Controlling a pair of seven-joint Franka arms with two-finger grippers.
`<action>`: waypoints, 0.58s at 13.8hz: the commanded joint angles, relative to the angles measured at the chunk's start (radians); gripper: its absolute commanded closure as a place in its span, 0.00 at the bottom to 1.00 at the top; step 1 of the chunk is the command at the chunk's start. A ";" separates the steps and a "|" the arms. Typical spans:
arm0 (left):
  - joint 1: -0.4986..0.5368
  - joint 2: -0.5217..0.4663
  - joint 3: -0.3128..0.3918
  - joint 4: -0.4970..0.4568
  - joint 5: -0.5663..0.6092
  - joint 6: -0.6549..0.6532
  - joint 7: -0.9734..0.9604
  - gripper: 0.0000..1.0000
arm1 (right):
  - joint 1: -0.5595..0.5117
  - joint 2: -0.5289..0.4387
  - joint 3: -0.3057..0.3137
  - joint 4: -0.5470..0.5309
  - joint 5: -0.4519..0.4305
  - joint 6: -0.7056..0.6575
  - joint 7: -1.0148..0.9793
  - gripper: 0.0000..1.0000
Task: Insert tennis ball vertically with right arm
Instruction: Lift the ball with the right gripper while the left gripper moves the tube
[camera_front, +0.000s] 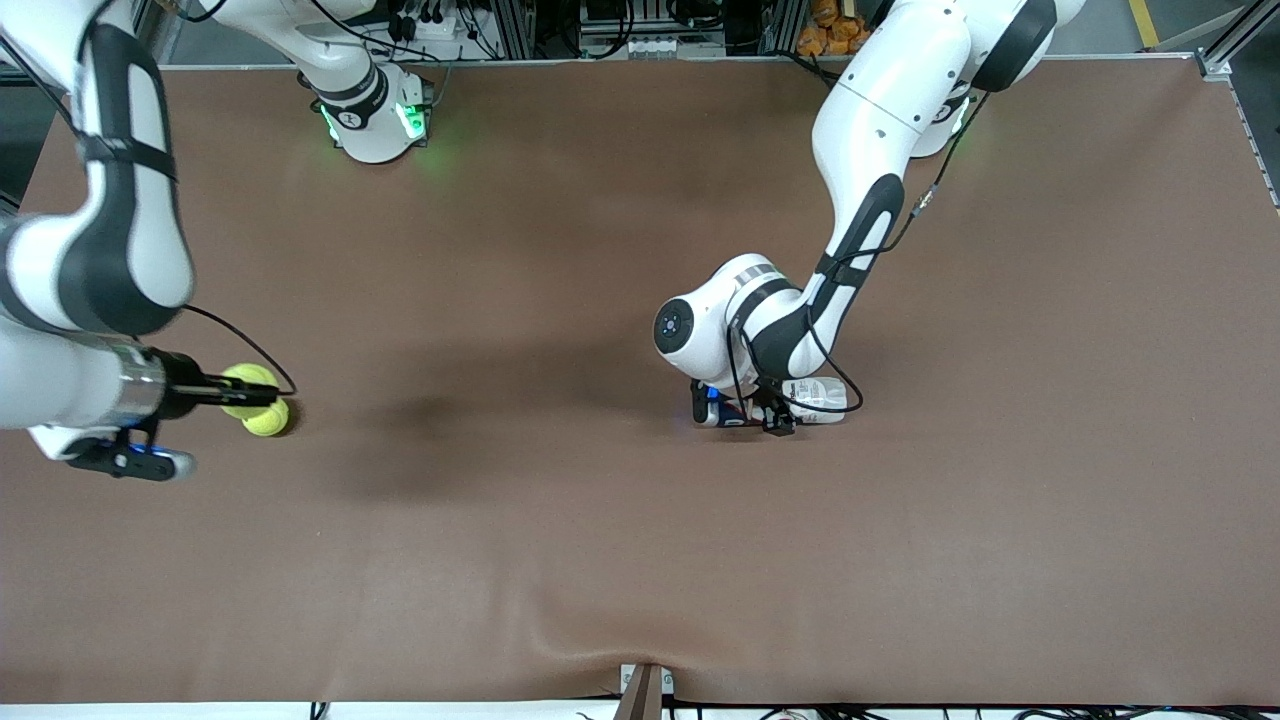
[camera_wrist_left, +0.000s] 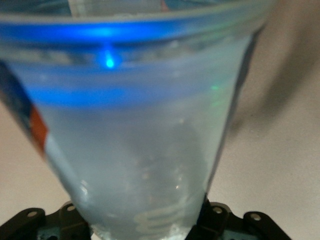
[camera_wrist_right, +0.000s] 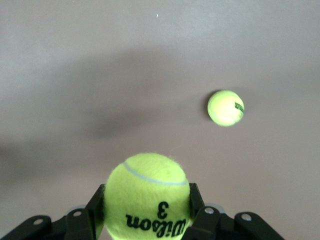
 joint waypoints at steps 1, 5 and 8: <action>-0.007 -0.022 -0.001 0.010 0.010 0.006 0.011 0.28 | -0.006 -0.014 -0.007 0.133 -0.007 -0.144 0.033 1.00; 0.004 -0.071 -0.105 0.039 -0.035 0.006 -0.004 0.28 | 0.005 -0.088 -0.004 0.157 -0.058 -0.209 0.063 1.00; -0.002 -0.071 -0.149 0.129 -0.159 0.046 -0.048 0.28 | 0.002 -0.088 0.001 0.155 -0.058 -0.200 0.062 1.00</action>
